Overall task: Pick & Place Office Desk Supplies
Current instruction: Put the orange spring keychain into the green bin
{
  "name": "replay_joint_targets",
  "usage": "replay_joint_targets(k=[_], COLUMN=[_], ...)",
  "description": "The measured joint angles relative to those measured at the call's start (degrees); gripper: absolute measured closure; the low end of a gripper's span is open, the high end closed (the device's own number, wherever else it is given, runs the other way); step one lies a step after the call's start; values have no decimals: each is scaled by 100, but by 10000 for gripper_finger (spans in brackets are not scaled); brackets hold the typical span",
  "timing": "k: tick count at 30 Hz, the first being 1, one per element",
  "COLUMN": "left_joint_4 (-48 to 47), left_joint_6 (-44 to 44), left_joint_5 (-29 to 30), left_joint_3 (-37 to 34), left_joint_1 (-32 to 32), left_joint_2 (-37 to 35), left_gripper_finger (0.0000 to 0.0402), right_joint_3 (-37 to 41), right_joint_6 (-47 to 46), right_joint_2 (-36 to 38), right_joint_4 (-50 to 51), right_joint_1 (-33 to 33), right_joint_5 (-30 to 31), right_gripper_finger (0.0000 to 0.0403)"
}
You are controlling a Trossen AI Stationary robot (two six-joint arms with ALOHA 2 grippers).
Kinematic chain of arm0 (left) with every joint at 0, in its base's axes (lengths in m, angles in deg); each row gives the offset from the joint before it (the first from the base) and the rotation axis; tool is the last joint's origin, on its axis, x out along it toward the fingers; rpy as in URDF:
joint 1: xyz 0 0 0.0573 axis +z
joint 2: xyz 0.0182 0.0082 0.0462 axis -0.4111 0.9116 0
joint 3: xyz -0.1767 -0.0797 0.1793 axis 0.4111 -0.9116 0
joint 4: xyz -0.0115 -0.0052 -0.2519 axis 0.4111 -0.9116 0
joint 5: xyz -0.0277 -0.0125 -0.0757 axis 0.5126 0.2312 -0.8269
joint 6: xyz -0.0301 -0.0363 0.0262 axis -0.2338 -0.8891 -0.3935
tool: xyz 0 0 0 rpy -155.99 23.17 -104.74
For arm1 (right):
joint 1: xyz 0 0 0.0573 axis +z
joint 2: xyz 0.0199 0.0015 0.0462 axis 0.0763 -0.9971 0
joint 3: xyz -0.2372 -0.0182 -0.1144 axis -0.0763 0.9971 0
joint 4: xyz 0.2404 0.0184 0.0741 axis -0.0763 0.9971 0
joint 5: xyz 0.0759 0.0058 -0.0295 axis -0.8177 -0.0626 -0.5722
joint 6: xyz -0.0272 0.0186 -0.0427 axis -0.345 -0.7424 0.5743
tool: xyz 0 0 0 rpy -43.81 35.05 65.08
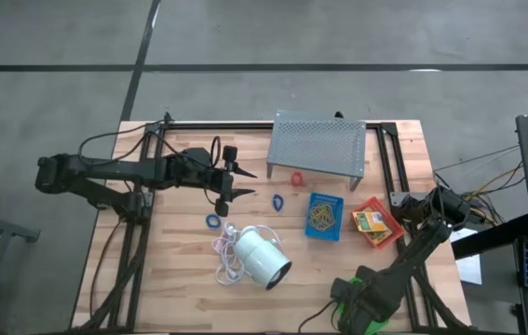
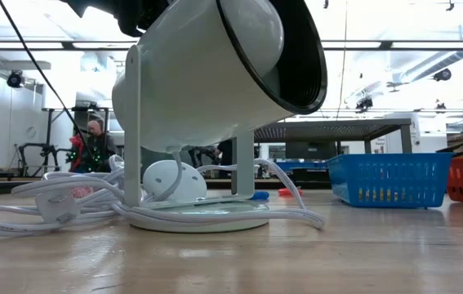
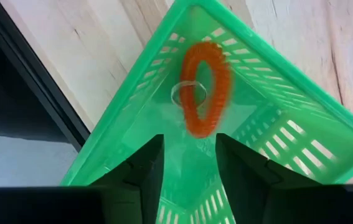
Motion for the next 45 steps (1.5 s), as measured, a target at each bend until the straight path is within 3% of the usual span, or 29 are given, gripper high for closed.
replay_joint_targets(k=[6,23,38,45], left_joint_4=[0,-7,-40,-41], left_joint_6=[0,-2,-15,-13], left_joint_5=[0,0,1,2], left_joint_3=[0,0,0,0], left_joint_1=[0,0,0,0], left_joint_2=[0,0,0,0], left_gripper_finger=[217,217,217,217], right_joint_3=[0,-2,0,0], right_joint_6=[-3,-20,-619,-629], right_joint_2=[0,0,93,459], right_joint_4=[0,-174,-422,-400], right_joint_1=[0,0,-131,-251], right_joint_5=[0,2,21,-638], right_gripper_finger=[245,263,263,279])
